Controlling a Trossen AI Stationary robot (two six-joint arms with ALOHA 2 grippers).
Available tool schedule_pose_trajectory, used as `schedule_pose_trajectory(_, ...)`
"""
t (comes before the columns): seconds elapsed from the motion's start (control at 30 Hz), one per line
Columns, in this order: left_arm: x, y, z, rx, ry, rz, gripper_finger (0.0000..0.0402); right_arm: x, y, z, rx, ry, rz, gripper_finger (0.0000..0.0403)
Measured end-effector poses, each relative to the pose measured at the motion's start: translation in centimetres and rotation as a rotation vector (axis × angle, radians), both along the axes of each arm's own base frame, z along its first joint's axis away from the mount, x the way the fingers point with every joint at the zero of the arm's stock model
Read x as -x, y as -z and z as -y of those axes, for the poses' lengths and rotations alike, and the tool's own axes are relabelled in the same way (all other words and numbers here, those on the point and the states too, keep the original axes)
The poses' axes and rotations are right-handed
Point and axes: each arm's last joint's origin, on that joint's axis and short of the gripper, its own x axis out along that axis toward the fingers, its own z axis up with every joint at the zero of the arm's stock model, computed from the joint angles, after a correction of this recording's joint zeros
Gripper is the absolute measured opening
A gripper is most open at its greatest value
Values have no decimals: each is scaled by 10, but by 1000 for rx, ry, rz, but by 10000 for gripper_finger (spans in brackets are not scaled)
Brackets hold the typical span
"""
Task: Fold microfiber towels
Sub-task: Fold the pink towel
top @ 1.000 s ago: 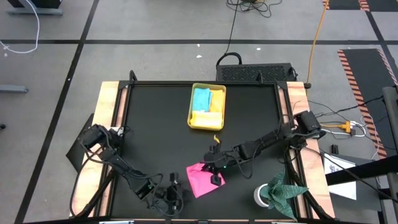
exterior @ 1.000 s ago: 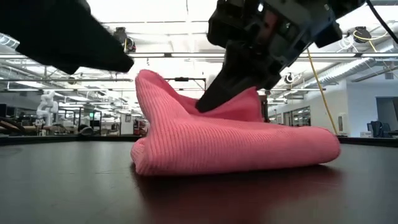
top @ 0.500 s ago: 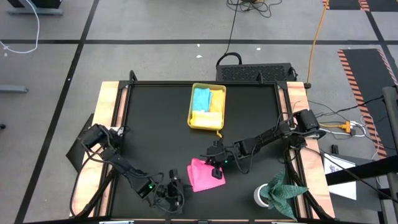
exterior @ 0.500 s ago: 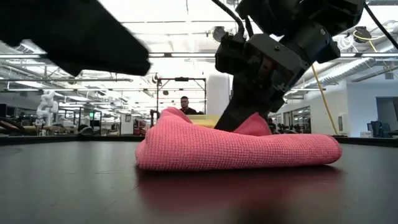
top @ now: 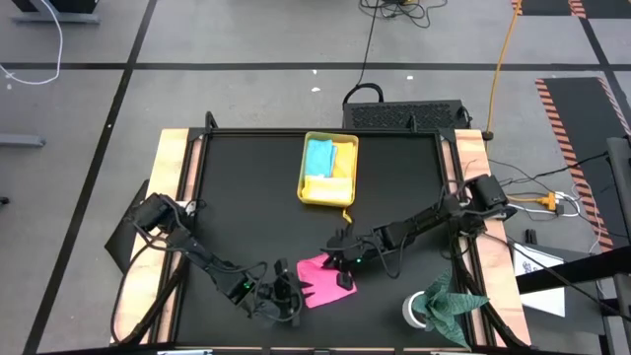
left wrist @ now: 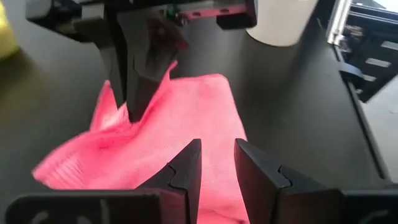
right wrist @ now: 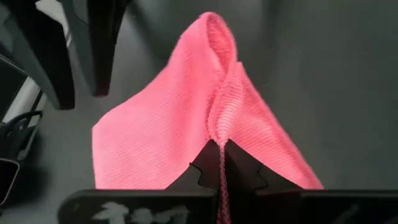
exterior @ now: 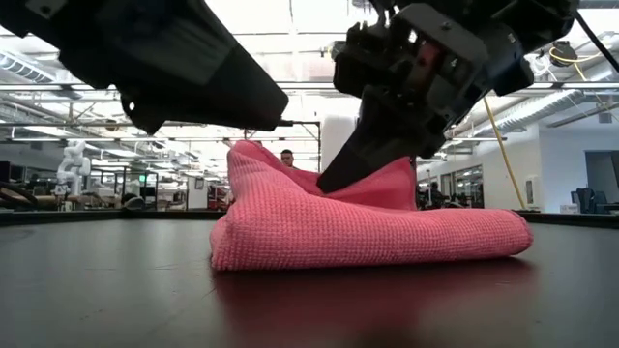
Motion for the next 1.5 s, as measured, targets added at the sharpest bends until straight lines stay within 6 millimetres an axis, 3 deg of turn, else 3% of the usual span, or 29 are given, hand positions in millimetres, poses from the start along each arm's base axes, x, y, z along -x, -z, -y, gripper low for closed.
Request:
schedule_pose_trajectory(0.2,1,2,0,20,6,-26,97,3,0,-10,3,-31,-4,0)
schedule_pose_trajectory(0.5,3,8,-6,28,-41,-82,97,0,1,2,30,-6,-4,0)
schedule_pose_trajectory(0.7,8,9,2,87,15,-113,97,-1,1,6,35,1,-3,0)
schedule_pose_trajectory(1.0,17,30,17,146,18,-161,97,-1,1,5,33,-4,-2,0)
schedule_pose_trajectory(1.2,15,29,13,148,-72,-107,97,-1,1,5,35,-6,-1,0)
schedule_pose_trajectory(1.37,3,45,0,169,-120,-143,97,-1,0,5,34,-6,0,0)
schedule_pose_trajectory(1.5,-1,46,-1,188,-98,-141,97,-1,0,5,34,-7,1,0)
